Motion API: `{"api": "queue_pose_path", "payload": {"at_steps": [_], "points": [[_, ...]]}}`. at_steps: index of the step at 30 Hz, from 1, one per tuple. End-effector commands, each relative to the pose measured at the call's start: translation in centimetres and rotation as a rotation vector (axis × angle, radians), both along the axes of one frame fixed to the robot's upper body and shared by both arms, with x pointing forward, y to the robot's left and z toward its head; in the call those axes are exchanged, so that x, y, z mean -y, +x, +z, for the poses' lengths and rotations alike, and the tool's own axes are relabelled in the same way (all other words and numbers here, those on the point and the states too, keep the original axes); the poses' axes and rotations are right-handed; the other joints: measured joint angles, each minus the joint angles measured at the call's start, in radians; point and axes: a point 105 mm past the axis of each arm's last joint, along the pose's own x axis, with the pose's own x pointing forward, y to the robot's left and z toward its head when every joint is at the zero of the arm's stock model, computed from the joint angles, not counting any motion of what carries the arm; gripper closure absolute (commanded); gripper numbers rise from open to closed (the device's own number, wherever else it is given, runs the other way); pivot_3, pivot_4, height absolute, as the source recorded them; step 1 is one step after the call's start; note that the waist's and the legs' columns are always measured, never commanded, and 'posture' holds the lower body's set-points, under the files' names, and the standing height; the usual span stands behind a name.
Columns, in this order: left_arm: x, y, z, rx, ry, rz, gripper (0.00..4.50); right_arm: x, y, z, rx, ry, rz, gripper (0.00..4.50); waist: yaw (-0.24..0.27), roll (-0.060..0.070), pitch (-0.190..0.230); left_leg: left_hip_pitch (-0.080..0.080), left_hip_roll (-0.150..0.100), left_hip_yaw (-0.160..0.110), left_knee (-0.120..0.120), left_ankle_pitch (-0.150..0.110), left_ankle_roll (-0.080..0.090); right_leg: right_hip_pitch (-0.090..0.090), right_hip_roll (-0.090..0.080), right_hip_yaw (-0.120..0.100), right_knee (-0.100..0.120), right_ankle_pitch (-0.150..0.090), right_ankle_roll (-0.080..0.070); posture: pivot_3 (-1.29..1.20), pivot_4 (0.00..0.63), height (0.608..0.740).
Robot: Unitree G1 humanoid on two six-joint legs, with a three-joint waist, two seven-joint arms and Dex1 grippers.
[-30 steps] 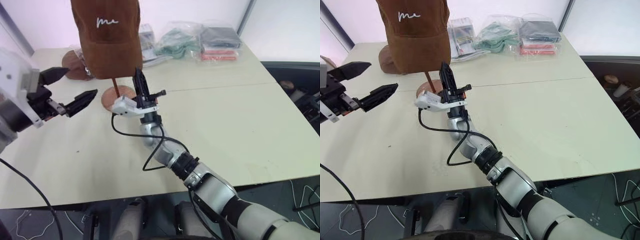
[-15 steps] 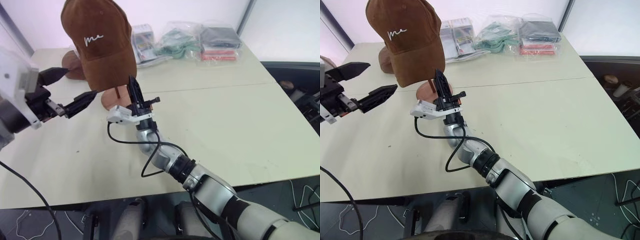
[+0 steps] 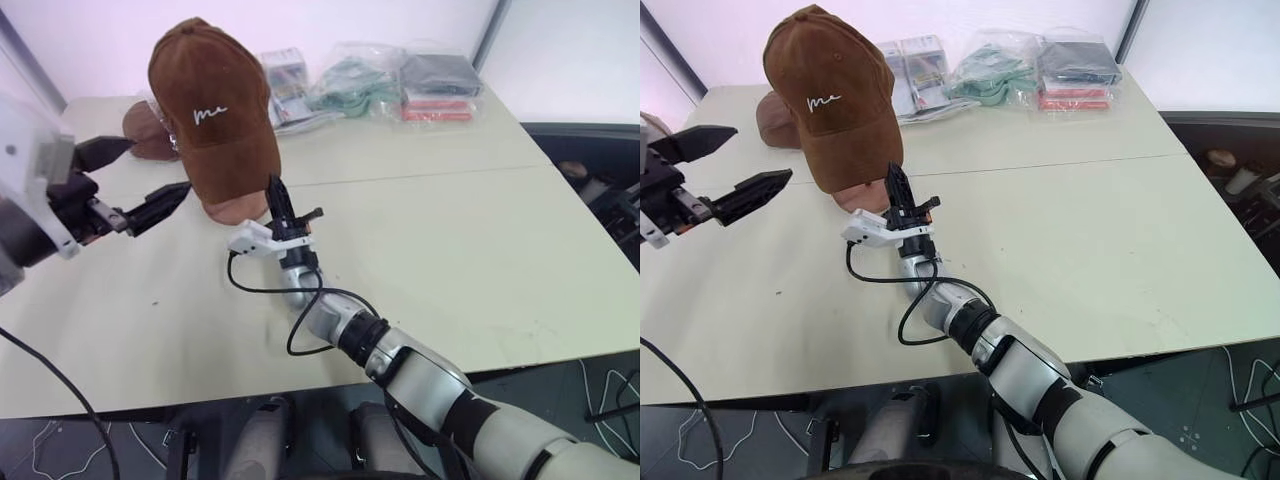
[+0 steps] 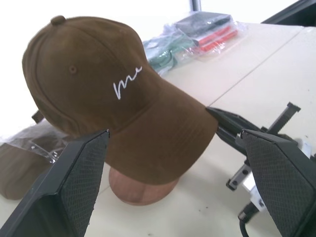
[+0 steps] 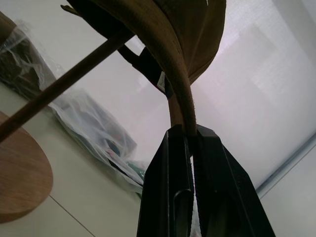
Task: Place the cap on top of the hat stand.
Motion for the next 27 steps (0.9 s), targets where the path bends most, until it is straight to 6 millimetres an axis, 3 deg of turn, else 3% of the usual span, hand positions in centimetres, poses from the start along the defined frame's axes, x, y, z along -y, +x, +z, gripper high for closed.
{"api": "queue_pose_path", "payload": {"at_steps": [1,11,27], "points": [[-0.1,-0.5,1.1,0.046,0.024,0.013,0.00,-8.8,-6.5,3.4,-0.033,0.189,0.289,4.45,0.000,0.000,0.000,0.000,0.000,0.000,0.000,0.000,0.000,0.000,0.000,0.000,0.000,0.000,0.000,0.00,0.150,0.740],[-0.1,-0.4,1.2,0.054,0.023,0.014,0.00,-9.4,-7.8,3.8,0.064,0.130,0.367,4.45,0.000,0.000,0.000,0.000,0.000,0.000,0.000,0.000,0.000,0.000,0.000,0.000,0.000,0.000,0.000,0.00,0.150,0.740],[0.2,-0.1,1.1,0.055,0.014,-0.001,0.00,-7.7,-5.3,2.7,0.043,0.057,0.212,4.45,0.000,0.000,0.000,0.000,0.000,0.000,0.000,0.000,0.000,0.000,0.000,0.000,0.000,0.000,0.000,0.00,0.150,0.740]]}}
